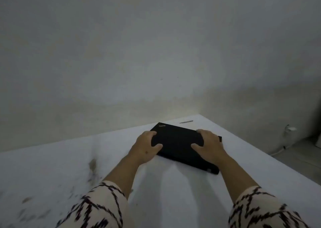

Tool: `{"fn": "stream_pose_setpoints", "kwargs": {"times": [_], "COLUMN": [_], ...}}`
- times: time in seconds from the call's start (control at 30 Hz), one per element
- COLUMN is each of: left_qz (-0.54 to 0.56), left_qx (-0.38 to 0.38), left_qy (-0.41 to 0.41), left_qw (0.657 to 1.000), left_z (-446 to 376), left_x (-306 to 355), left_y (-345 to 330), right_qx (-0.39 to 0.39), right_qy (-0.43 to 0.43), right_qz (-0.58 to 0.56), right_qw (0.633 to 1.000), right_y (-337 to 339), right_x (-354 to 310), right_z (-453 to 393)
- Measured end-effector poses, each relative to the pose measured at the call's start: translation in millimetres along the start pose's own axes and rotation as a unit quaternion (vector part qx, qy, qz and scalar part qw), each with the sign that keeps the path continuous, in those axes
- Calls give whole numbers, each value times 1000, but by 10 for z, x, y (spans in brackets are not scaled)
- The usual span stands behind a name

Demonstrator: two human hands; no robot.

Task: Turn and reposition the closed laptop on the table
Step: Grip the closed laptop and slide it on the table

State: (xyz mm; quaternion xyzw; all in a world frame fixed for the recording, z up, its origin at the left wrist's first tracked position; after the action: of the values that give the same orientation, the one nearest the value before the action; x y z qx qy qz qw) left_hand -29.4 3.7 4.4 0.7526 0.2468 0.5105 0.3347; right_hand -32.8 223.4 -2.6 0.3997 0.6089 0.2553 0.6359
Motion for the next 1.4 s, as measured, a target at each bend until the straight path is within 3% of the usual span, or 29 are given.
{"fn": "stream_pose_setpoints", "kwargs": {"times": [0.23,0.63,0.83,1.07,1.4], "left_qz": [-54,-89,-110,-158,-176], "left_qx": [22,88,106,38,61], "left_qy": [59,122,119,168,188], "left_qw": [997,985,981,972,964], "left_z": [-377,-657,-686,-810,-886], "left_x": [-385,-723,-771,-787,-860], "left_y": [-222,-428,-495,-464,-437], "right_qx": [43,70,70,72,80], "right_qy": [-64,-175,-176,-176,-175], "right_qz": [-15,-152,-176,-191,-167], "right_qw": [997,970,966,963,967], "right_y": [-132,-258,-277,-237,-262], "right_x": [347,650,665,623,646], "right_z": [-216,-490,-493,-433,-453]}}
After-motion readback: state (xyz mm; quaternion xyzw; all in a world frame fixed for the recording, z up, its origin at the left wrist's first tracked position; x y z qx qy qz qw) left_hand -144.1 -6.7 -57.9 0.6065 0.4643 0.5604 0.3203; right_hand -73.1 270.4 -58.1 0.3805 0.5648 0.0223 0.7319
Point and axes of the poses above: each hand's wrist, its own z-axis away from the middle knuckle, its own y-axis out of the back of the hand, x = y × z, the point moved 3 cm from there along -z, towards the middle knuckle, and after that the axes turned 10 degrees about -y, right-handed, at the moved point
